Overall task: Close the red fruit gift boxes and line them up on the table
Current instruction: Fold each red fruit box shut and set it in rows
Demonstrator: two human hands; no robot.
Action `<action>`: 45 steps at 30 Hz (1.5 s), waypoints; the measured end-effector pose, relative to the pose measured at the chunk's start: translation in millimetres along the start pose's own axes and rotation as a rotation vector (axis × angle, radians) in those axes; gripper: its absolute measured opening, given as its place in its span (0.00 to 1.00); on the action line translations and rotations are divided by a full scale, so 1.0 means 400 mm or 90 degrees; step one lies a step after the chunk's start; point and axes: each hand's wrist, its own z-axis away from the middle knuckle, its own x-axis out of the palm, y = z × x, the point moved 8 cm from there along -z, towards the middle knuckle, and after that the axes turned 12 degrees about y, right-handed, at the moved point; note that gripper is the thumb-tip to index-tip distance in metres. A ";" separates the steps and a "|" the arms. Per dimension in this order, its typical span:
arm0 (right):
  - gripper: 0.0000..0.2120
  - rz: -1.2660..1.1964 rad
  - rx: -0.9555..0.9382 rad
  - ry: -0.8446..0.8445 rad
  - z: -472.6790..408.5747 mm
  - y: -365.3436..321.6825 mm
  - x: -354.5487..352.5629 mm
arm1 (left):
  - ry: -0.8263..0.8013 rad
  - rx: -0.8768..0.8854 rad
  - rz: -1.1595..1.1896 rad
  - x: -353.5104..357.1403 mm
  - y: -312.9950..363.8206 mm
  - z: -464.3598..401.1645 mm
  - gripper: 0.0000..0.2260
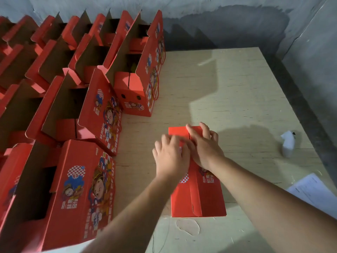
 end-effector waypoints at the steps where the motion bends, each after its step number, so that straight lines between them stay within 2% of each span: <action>1: 0.25 -0.029 -0.002 0.008 -0.001 -0.002 -0.005 | -0.021 0.020 -0.013 -0.015 0.010 0.080 0.16; 4: 0.25 -0.141 0.026 0.072 -0.006 -0.007 -0.056 | -0.122 0.047 -0.084 -0.011 0.045 0.250 0.29; 6: 0.33 -0.220 0.120 0.061 0.017 0.034 -0.073 | -0.139 0.019 -0.063 -0.003 0.065 0.273 0.31; 8: 0.45 -0.242 0.204 -0.023 0.071 0.075 -0.058 | -0.102 0.013 0.040 -0.015 0.095 0.261 0.28; 10: 0.51 -0.242 0.241 -0.105 0.123 0.079 -0.033 | -0.089 -0.003 0.183 -0.018 0.112 0.266 0.24; 13: 0.61 -0.247 0.270 -0.110 0.135 0.054 -0.011 | -0.076 -0.030 0.309 -0.025 0.089 0.293 0.18; 16: 0.67 -0.151 0.241 -0.123 0.131 0.028 0.002 | 0.046 -0.169 0.476 -0.057 -0.019 0.290 0.15; 18: 0.63 -0.144 0.213 -0.123 0.132 0.029 0.003 | 0.048 -0.126 0.409 -0.061 -0.027 0.289 0.17; 20: 0.56 -0.167 0.192 -0.111 0.133 0.031 -0.003 | -0.003 -0.028 0.276 -0.039 0.005 0.294 0.23; 22: 0.51 -0.167 0.177 -0.084 0.136 0.030 -0.014 | -0.027 0.005 0.194 -0.023 0.014 0.292 0.27; 25: 0.43 -0.176 0.141 -0.018 0.135 0.025 -0.046 | -0.056 0.038 0.085 -0.016 0.001 0.292 0.25; 28: 0.40 -0.170 0.108 -0.028 0.141 0.026 -0.059 | -0.053 0.107 -0.030 -0.006 0.000 0.309 0.27; 32: 0.40 -0.078 0.110 -0.060 0.157 0.011 -0.032 | -0.037 0.101 -0.067 0.011 0.001 0.308 0.27; 37: 0.33 -0.037 0.136 -0.011 0.169 0.006 -0.012 | -0.036 0.121 -0.056 0.004 -0.009 0.312 0.26; 41: 0.29 -0.032 0.127 0.006 0.162 0.014 -0.005 | -0.056 0.163 -0.098 0.015 -0.007 0.322 0.33; 45: 0.27 0.018 0.135 0.051 0.170 0.002 -0.009 | -0.058 0.160 -0.107 0.018 -0.007 0.315 0.29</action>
